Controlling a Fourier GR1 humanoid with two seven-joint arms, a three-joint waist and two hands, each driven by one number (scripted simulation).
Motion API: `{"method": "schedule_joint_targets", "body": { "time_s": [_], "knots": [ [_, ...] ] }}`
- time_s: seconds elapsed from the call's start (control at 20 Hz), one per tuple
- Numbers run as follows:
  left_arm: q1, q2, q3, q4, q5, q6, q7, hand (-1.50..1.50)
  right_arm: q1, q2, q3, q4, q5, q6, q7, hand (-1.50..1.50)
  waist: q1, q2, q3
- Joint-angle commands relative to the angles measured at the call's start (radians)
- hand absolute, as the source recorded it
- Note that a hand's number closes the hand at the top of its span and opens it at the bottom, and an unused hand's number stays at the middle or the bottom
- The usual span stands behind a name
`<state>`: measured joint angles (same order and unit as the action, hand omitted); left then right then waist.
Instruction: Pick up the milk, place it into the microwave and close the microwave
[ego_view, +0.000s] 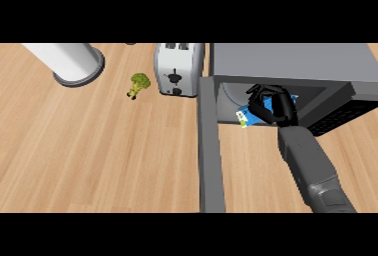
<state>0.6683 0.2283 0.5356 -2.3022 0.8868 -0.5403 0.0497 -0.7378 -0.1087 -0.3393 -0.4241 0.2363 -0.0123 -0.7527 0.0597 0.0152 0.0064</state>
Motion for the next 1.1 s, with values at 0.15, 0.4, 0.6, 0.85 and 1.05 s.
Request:
{"method": "schedule_joint_targets", "body": {
  "time_s": [0.15, 0.4, 0.6, 0.85, 1.05],
  "knots": [
    [-0.079, 0.032, 0.007, 0.029, 0.018, 0.003, 0.010, -1.50, -0.160, -0.104, -0.027, 0.153, 0.018, -0.020, 0.041, 1.50, 0.009, 0.014, -0.003],
    [-0.095, 0.041, 0.014, 0.039, 0.029, -0.012, 0.003, -1.50, -0.210, -0.175, 0.001, 0.176, 0.083, -0.160, 0.065, 1.50, 0.042, 0.030, -0.003],
    [-0.118, 0.052, -0.002, 0.030, 0.036, 0.011, 0.023, -1.50, -0.222, -0.156, -0.007, 0.211, 0.095, -0.277, 0.066, 1.50, 0.052, 0.041, -0.001],
    [-0.136, 0.075, 0.002, 0.044, 0.061, -0.004, 0.025, -1.50, -0.249, -0.200, -0.027, 0.243, 0.089, -0.297, 0.094, 1.50, 0.076, 0.052, 0.001],
    [-0.158, 0.081, 0.002, 0.061, 0.029, -0.004, 0.025, -1.50, -0.258, -0.232, -0.022, 0.250, 0.099, -0.313, 0.092, 1.50, 0.084, 0.061, 0.001]
  ]
}}
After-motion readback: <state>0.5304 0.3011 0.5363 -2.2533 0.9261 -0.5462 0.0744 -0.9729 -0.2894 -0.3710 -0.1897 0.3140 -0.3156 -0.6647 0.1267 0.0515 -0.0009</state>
